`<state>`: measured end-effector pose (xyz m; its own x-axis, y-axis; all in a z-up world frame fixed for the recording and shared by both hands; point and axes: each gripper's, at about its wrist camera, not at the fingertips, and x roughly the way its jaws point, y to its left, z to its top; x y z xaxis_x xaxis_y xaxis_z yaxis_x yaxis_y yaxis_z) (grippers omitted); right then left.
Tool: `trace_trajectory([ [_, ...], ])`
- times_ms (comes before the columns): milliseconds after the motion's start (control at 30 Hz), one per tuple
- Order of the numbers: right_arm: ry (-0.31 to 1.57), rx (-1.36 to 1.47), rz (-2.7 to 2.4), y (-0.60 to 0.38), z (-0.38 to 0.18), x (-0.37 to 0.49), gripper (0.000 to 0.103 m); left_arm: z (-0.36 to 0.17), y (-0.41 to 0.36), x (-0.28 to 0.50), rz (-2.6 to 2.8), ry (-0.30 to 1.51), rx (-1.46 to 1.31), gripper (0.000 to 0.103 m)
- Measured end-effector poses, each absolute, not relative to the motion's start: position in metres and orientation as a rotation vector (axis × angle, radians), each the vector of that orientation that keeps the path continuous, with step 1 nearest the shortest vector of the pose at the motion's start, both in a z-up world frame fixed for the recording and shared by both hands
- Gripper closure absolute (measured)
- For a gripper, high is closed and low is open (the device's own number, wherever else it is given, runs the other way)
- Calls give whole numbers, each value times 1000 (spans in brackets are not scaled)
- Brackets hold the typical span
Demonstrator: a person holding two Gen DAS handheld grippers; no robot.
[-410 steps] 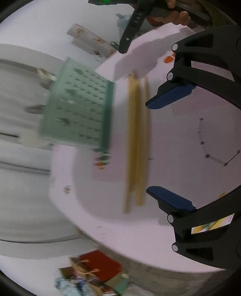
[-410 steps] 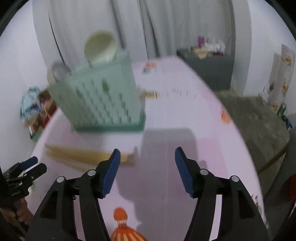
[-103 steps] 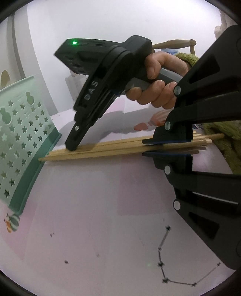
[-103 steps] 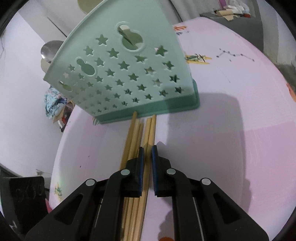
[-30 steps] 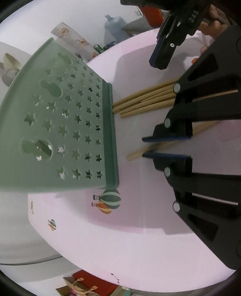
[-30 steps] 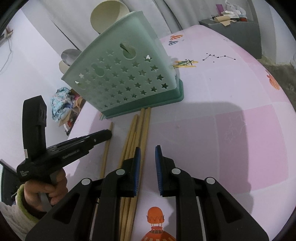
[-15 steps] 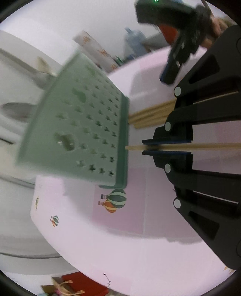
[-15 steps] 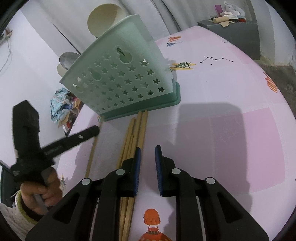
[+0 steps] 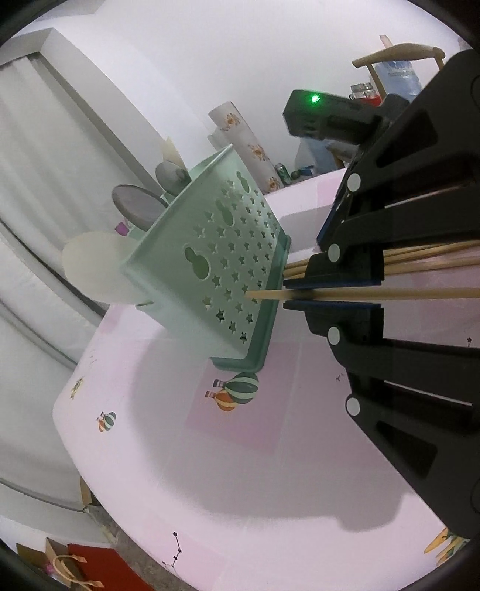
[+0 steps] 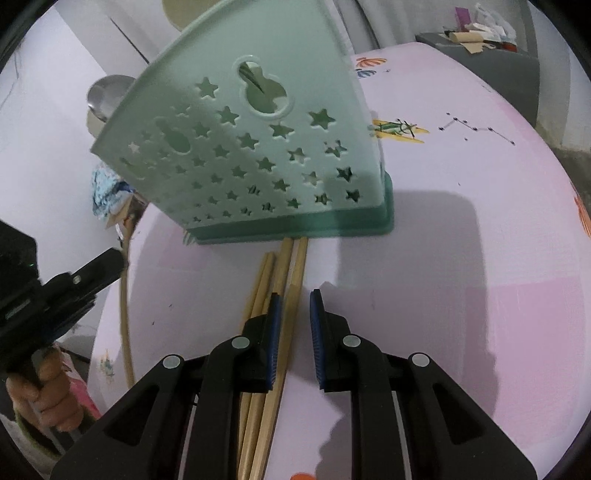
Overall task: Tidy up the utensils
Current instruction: 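Lift the chopstick with the left gripper while the right gripper grasps another chopstick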
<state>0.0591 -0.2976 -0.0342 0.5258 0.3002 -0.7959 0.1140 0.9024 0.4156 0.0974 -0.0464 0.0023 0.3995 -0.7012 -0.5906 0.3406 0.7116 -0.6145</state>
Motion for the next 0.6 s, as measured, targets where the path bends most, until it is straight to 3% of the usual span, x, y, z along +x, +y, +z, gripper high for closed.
trace_trajectory([
  [333, 1050, 277, 92, -276, -30, 78, 88, 4, -39, 95, -703, 919, -472, 99],
  [467, 1053, 233, 72, -268, -28, 79, 97, 6, -37, 93, -714, 906, -477, 99],
  [600, 1055, 213, 57, -262, -29, 75, 97, 10, -34, 90, -721, 890, -476, 99],
])
